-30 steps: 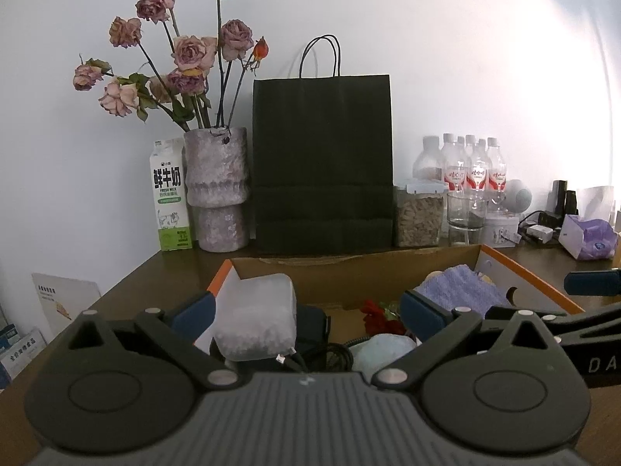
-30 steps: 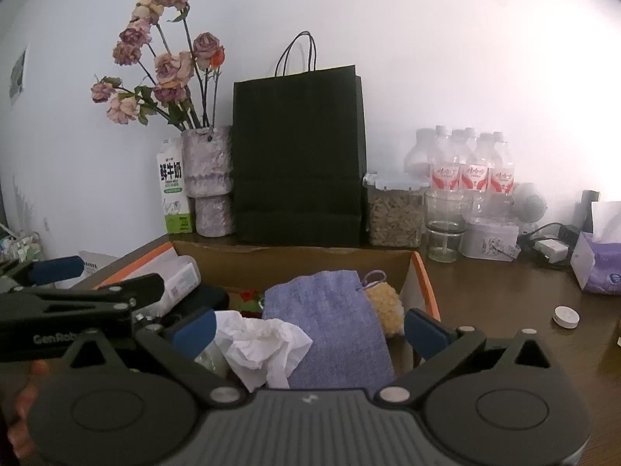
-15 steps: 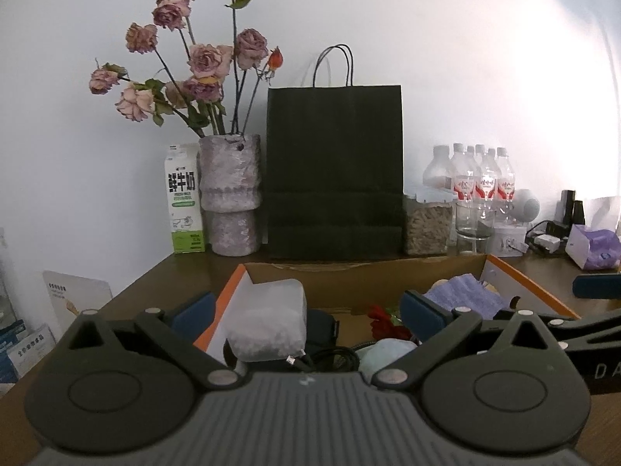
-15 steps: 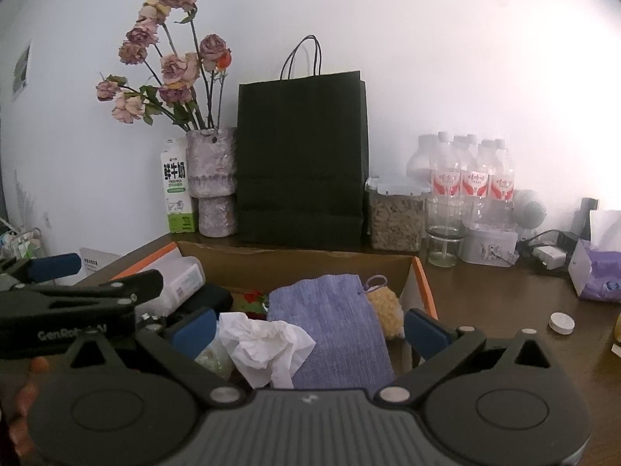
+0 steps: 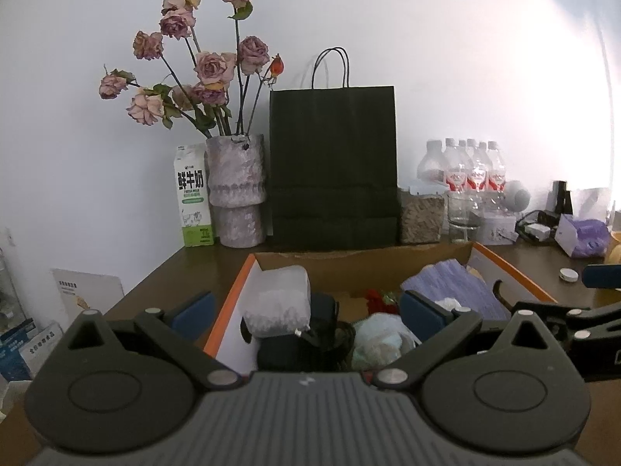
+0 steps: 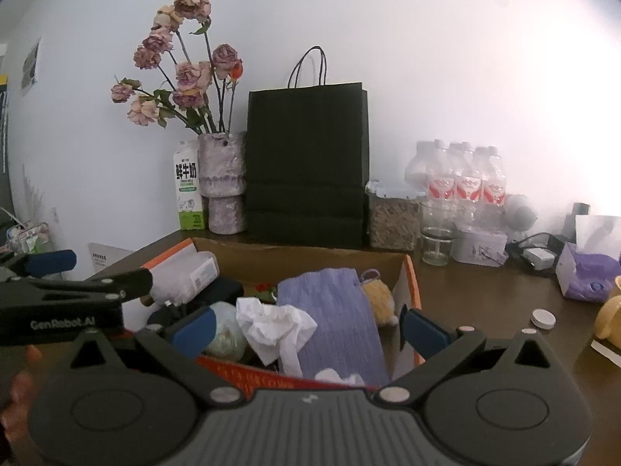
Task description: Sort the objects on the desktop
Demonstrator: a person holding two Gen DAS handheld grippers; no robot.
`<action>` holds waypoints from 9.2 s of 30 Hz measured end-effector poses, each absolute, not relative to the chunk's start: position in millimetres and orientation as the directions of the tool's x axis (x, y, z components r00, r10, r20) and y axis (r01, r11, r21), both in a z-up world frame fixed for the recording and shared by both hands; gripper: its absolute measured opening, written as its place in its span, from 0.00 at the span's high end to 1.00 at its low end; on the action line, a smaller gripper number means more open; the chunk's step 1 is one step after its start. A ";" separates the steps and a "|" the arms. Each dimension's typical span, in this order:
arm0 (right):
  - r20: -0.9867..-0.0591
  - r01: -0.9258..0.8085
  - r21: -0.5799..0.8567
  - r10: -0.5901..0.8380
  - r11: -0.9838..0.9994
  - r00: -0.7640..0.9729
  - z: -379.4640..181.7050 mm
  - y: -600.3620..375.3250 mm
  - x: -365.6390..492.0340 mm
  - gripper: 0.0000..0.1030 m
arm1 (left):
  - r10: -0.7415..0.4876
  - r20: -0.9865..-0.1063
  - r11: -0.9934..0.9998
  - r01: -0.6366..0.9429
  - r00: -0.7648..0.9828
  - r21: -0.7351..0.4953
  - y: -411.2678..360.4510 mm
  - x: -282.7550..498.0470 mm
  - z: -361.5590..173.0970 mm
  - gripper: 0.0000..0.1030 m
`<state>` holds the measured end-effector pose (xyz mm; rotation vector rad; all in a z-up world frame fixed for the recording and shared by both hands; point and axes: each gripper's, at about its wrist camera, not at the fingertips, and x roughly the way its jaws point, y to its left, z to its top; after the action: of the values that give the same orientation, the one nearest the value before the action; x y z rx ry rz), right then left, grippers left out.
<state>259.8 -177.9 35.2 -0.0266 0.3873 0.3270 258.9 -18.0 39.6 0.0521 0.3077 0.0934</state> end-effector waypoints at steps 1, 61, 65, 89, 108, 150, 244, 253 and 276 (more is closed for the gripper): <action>-0.379 -0.319 0.041 0.310 0.947 0.872 34.9 -180.6 256.8 0.00 | 0.099 -0.305 0.994 -0.083 0.947 0.066 -18.4 256.3 39.3 0.00; -0.559 -0.252 0.074 0.250 0.965 0.790 -38.3 -221.1 243.7 0.00 | -0.014 -0.612 1.000 0.008 0.791 -0.012 -39.8 275.4 -34.9 0.72; -0.558 -0.250 0.059 0.240 0.966 0.794 -37.6 -218.1 243.0 0.00 | -0.023 -0.608 1.000 0.011 0.794 -0.023 -37.9 273.4 -33.3 0.71; -0.597 -0.276 0.033 0.241 0.961 0.766 -36.5 -143.0 258.2 0.01 | -0.043 -0.525 0.998 0.011 0.850 -0.064 30.8 261.1 -15.2 0.72; -0.614 -0.205 0.076 0.208 0.976 0.762 -38.7 -138.9 274.6 0.52 | -0.113 -0.514 0.991 0.058 0.851 -0.122 40.5 261.2 -22.6 0.71; -0.395 -0.362 0.068 0.358 0.930 0.846 27.9 -150.5 216.9 0.91 | -0.100 -0.383 0.994 0.074 0.918 -0.082 21.3 237.3 34.3 0.71; -0.486 -0.268 0.096 0.280 0.959 0.828 32.7 -154.4 75.7 0.00 | 0.137 -0.428 0.990 -0.131 0.894 0.042 -3.7 85.7 36.2 0.00; -0.478 -0.254 0.073 0.257 0.964 0.840 29.4 -154.3 50.8 0.00 | 0.160 -0.422 0.987 -0.153 0.892 0.050 -6.3 66.1 34.0 0.00; -0.467 -0.252 0.068 0.254 0.965 0.847 35.2 -155.6 39.8 0.00 | 0.166 -0.409 0.986 -0.157 0.897 0.056 -8.8 56.9 37.3 0.00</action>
<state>39.8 -155.6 35.2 0.0038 0.4927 0.2664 56.9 -8.8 37.3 0.0216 0.4256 0.1673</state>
